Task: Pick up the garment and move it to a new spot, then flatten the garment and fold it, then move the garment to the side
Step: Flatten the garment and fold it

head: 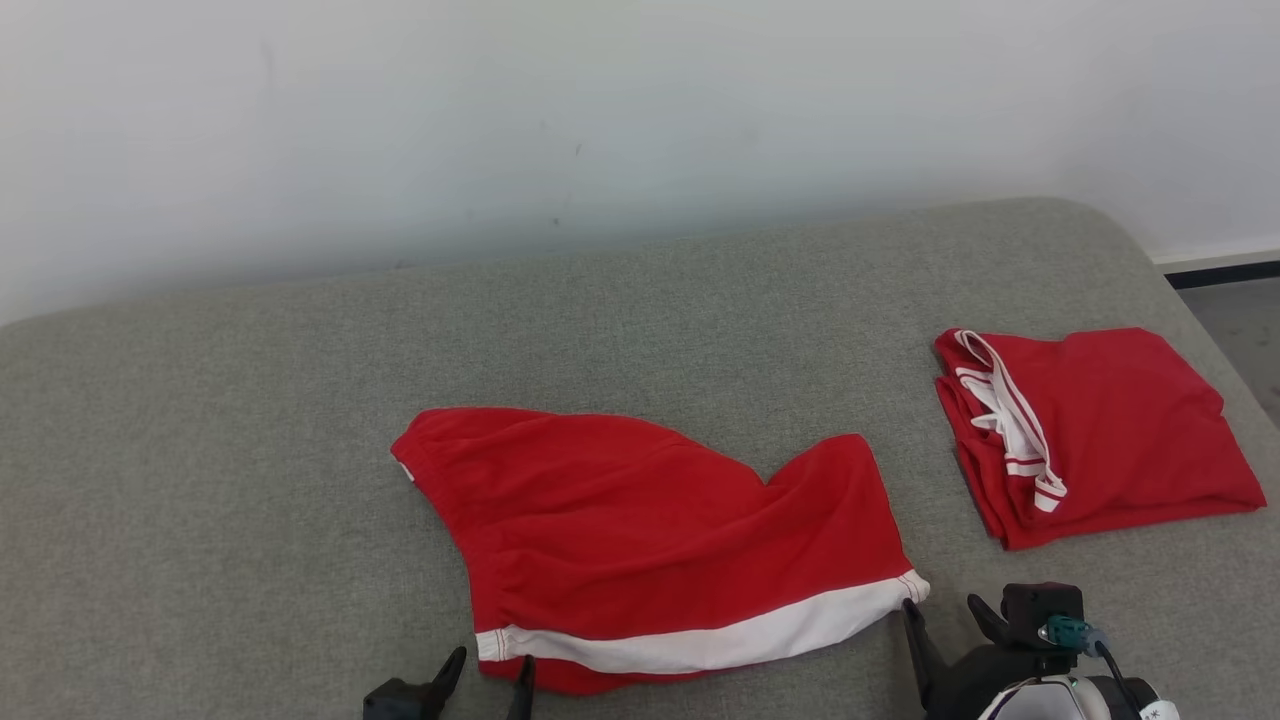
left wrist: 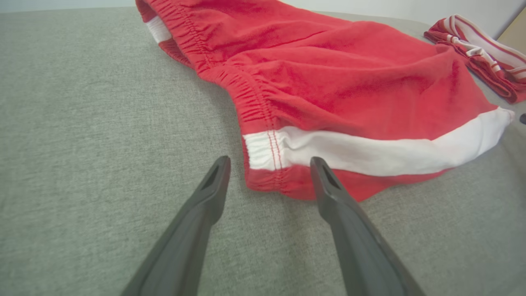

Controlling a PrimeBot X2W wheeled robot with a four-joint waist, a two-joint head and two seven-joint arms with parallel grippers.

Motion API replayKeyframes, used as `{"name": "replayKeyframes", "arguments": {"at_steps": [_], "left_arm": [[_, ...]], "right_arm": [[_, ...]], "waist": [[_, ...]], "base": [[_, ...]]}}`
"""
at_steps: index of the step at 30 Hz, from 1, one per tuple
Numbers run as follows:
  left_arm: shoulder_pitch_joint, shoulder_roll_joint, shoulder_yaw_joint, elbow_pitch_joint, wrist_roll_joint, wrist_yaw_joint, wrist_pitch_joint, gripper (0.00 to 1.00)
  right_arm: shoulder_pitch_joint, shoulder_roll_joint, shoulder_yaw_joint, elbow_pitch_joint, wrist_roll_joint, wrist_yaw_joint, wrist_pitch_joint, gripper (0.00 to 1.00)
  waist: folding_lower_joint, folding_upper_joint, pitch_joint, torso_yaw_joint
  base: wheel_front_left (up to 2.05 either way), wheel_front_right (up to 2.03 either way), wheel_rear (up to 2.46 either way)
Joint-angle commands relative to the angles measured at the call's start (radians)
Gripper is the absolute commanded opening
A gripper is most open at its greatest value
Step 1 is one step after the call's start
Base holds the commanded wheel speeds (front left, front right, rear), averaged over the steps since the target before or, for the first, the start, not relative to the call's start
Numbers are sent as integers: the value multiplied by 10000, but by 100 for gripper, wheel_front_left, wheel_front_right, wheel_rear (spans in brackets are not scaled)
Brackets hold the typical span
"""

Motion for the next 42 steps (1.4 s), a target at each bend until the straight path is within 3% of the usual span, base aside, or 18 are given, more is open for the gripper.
{"name": "replayKeyframes", "arguments": {"at_steps": [1,18,19,20,21,24,26,27,28,29,30,38,42], "left_arm": [[-204,16,-34,154,-44,12,13,100],[-867,17,-526,610,-298,-27,-13,100],[-875,23,-551,591,-283,-59,-14,93],[-883,33,-562,555,-278,-74,-16,79],[-886,43,-568,525,-276,-96,-15,40],[-848,66,-593,506,-289,-146,-18,0],[-839,76,-615,532,-318,-151,-19,0],[-843,79,-626,543,-326,-165,-19,0],[-856,82,-635,545,-333,-179,-19,0],[-856,82,-635,545,-333,-179,-19,0],[-867,81,-653,551,-350,-206,-20,0],[-964,68,-591,130,-496,-302,-19,0],[-925,71,-377,-643,-801,-404,-14,0]], "right_arm": [[-170,1,42,150,-83,-29,-61,100],[-1248,1,267,2056,132,-29,-331,100],[-1299,0,283,2130,140,-29,-371,100],[-1342,0,299,2200,157,-29,-403,100],[-1376,1,313,2264,181,-29,-451,100],[-1498,1,373,2523,305,-29,-453,100],[-1592,3,442,2665,363,-29,-497,100],[-1652,4,470,2749,392,-29,-500,83],[-1719,4,518,2808,419,-29,-517,29],[-1719,4,518,2808,419,-29,-517,29],[-1775,6,567,2856,447,-29,-549,0],[-2009,-3,672,2749,1145,-29,-1173,0],[-1993,-3,906,1880,2089,-29,-1429,0]], "waist": [[-1,-1,13,30],[-1,-1,157,250],[-1,-1,173,252],[-1,-1,190,254],[-1,-1,207,258],[-1,-1,250,258],[-1,-1,287,254],[-1,-1,306,254],[-1,-1,326,258],[-1,-1,326,258],[-1,-1,349,264],[-1,-1,341,319],[-1,-1,236,265]], "base": [[0,0,0],[0,0,0],[0,0,0],[0,0,0],[0,0,0],[0,0,0],[0,0,0],[0,0,0],[0,0,0],[0,0,0],[0,0,0],[0,0,0],[0,0,0]]}}
